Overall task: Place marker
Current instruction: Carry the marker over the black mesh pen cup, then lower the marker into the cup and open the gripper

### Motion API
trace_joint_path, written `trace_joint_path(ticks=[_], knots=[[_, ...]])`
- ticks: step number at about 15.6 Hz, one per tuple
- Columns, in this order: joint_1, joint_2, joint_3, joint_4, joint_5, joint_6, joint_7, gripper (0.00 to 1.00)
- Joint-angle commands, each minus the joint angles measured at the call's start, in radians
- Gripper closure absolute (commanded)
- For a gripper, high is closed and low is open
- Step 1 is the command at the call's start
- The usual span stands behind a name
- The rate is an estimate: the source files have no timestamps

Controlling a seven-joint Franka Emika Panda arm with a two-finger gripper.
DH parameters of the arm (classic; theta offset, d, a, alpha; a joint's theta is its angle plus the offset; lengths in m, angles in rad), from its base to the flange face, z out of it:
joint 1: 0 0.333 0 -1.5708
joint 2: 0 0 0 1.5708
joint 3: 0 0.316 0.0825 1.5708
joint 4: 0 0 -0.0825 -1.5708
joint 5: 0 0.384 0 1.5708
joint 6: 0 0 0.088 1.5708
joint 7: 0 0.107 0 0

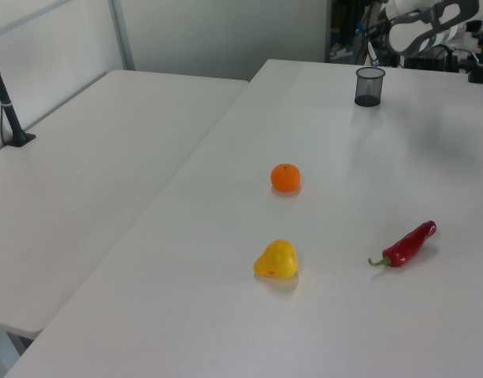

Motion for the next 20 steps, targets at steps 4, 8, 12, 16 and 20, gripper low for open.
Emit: trace_joint_path(ticks=[4,8,12,16,20], knots=[[-0.001,0.029,0.025,-0.029,-0.003,0.038,0.002,1.0],[0.001,0.029,0.026,-0.031,-0.004,0.032,-0.002,0.85],[0.002,0.029,0.025,-0.034,-0.004,0.031,0.007,0.11],[0.007,0.026,0.026,-0.034,-0.003,0.029,0.01,0.0],[0.007,0.023,0.028,-0.034,-0.003,0.029,0.01,0.0]])
